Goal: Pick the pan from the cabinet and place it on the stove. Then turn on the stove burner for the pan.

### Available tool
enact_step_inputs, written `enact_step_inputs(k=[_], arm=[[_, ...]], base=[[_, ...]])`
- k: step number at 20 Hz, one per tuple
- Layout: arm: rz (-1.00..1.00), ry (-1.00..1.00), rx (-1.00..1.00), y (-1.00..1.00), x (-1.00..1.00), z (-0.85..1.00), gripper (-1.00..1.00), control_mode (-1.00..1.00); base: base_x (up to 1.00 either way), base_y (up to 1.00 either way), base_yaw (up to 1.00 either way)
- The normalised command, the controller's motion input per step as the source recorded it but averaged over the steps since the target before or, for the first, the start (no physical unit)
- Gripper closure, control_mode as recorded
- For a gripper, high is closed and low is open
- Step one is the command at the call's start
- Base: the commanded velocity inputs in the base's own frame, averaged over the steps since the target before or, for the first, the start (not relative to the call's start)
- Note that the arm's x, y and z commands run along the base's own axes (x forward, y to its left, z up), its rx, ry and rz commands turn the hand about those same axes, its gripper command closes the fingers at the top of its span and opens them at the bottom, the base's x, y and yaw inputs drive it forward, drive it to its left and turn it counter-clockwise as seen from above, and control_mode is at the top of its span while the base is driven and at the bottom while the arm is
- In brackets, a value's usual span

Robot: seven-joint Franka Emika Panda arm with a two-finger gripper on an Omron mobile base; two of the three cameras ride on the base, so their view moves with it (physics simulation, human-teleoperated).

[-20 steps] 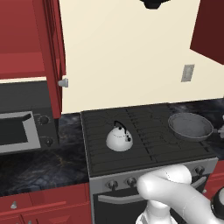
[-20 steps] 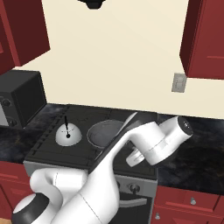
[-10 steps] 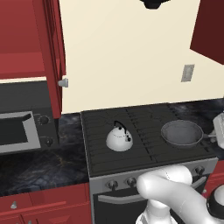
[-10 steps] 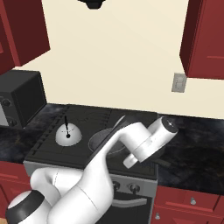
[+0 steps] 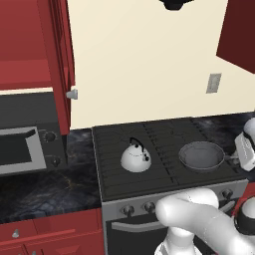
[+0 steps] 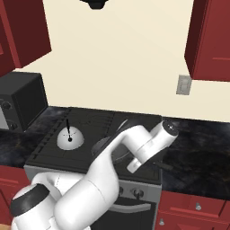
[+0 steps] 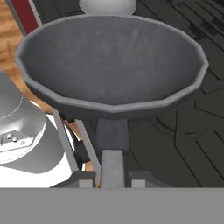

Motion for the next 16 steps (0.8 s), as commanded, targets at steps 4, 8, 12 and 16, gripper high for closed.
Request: enact_step_inputs(k=[4, 8, 12, 16], arm=[[0.05, 0.08, 0.0, -0.2, 0.27, -0.22, 1.0, -1.0], [0.05, 0.07, 0.0, -0.24, 0.34, -0.23, 1.0, -1.0], [0.03, 0.05, 0.0, -0.14, 0.37, -0.2, 1.0, -1.0], [0.02, 0.02, 0.0, -0.14, 0.36, -0.25, 1.0, -1.0]], base=[[0.0, 0.0, 0.0], [0.0, 0.0, 0.0], [0.0, 0.0, 0.0], [0.0, 0.0, 0.0]])
